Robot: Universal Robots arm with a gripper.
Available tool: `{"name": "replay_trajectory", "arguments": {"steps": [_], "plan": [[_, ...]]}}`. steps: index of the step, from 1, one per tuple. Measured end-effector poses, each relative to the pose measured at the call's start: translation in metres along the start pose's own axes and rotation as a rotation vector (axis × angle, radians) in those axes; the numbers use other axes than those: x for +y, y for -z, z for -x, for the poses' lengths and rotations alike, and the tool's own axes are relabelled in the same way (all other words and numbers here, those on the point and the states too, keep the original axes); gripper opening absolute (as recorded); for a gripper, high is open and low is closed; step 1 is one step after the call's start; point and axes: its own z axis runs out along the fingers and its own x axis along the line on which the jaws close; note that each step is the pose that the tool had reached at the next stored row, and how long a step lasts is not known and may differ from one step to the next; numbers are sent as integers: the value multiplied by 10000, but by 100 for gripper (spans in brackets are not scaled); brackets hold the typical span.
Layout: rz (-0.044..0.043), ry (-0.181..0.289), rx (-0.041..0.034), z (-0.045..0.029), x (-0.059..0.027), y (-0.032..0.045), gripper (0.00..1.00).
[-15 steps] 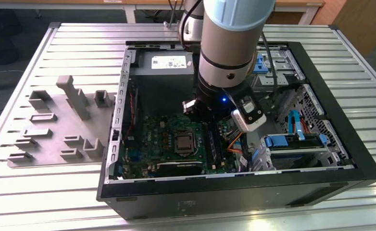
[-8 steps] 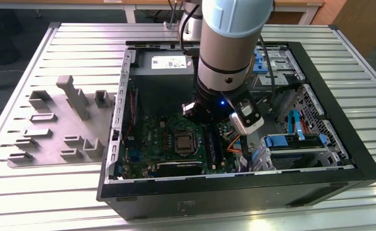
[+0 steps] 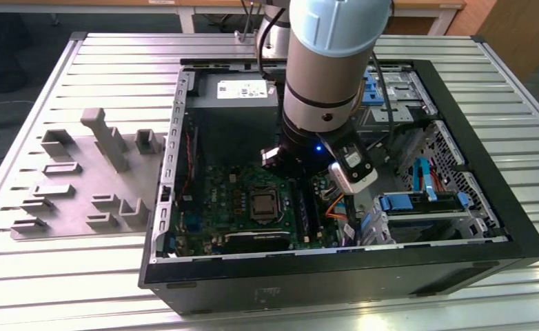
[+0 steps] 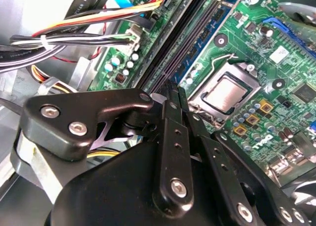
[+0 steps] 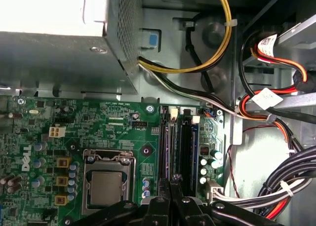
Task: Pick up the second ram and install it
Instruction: 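Insert the second ram into the second slot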
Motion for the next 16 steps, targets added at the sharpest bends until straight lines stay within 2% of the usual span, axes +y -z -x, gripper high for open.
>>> {"name": "replay_trajectory", "arguments": {"steps": [16], "plan": [[2,0,0,-1,-5,-38,12]]}}
